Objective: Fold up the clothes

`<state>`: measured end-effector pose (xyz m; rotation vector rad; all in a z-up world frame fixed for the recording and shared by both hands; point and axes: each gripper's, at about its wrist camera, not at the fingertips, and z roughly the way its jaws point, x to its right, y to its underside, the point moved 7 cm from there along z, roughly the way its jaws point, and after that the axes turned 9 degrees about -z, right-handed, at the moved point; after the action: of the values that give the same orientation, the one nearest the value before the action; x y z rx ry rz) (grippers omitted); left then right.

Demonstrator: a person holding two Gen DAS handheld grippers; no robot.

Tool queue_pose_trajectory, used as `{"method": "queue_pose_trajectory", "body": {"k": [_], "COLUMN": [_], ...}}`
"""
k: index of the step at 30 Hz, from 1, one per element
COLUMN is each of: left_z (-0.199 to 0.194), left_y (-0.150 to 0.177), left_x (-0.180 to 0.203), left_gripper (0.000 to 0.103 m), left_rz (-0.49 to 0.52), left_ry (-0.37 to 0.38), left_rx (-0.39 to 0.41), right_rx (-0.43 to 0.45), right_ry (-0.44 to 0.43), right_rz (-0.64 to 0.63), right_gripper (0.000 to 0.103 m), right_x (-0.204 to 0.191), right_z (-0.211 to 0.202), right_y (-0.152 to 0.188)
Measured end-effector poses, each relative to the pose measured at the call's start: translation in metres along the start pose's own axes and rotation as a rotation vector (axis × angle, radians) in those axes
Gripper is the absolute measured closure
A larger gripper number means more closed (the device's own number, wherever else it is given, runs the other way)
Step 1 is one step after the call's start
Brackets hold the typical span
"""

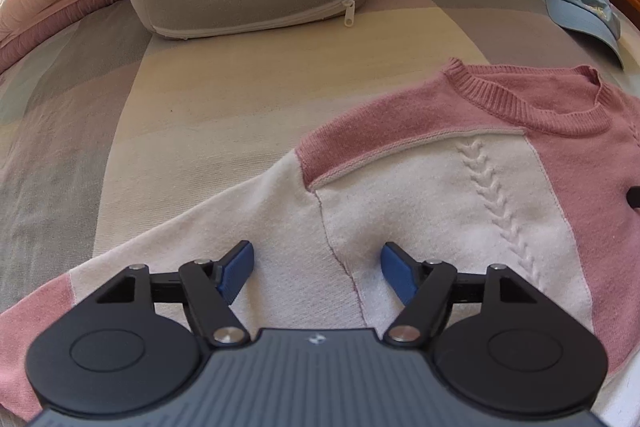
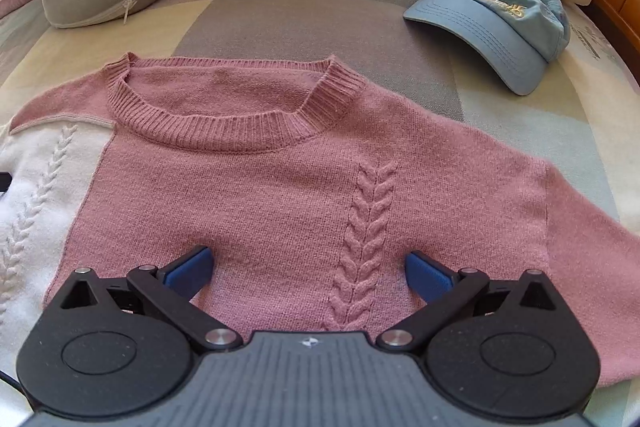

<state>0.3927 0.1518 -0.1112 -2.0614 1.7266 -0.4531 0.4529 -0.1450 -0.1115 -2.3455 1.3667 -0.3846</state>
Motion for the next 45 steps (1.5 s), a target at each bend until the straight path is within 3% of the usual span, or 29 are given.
{"method": "queue_pose_trajectory", "body": {"k": [10, 17, 24, 33, 38, 43, 45], "left_z": [-0.060, -0.089, -0.120, -0.153, -0.150, -0.138, -0.127], "left_y": [0.004, 0.037, 0.074, 0.106, 0.109, 0.111, 0.113], "left_x": [0.045, 0.093, 0.126, 0.161, 0.182, 0.187, 0.178], "left_gripper": [0.031, 0.031, 0.031, 0.031, 0.030, 0.030, 0.030], "left_rz": [0.065, 0.083, 0.006, -0.056, 0.007, 0.170, 0.192], "left_ry": [0.091, 0.109, 0.052, -0.007, 0.012, 0.034, 0.059], "left_rx": [0.028, -0.028, -0.075, -0.093, -0.096, -0.050, -0.048], "right_rx": [0.039, -0.035, -0.147, -0.105, -0.073, -0.016, 0.002], "right_ry": [-0.343, -0.591, -0.641, -0.702, -0.721, -0.731, -0.711], "right_rz": [0.234, 0.099, -0.070, -0.003, 0.052, 0.041, 0.019], "right_gripper": [0.000, 0.000, 0.000, 0.000, 0.000, 0.000, 0.000], "right_x": [0.008, -0.054, -0.067, -0.026, -0.005, -0.014, -0.023], "right_z": [-0.092, -0.120, -0.128, -0.148, -0.152, -0.148, -0.141], "right_y": [0.043, 0.087, 0.135, 0.153, 0.160, 0.164, 0.162]}}
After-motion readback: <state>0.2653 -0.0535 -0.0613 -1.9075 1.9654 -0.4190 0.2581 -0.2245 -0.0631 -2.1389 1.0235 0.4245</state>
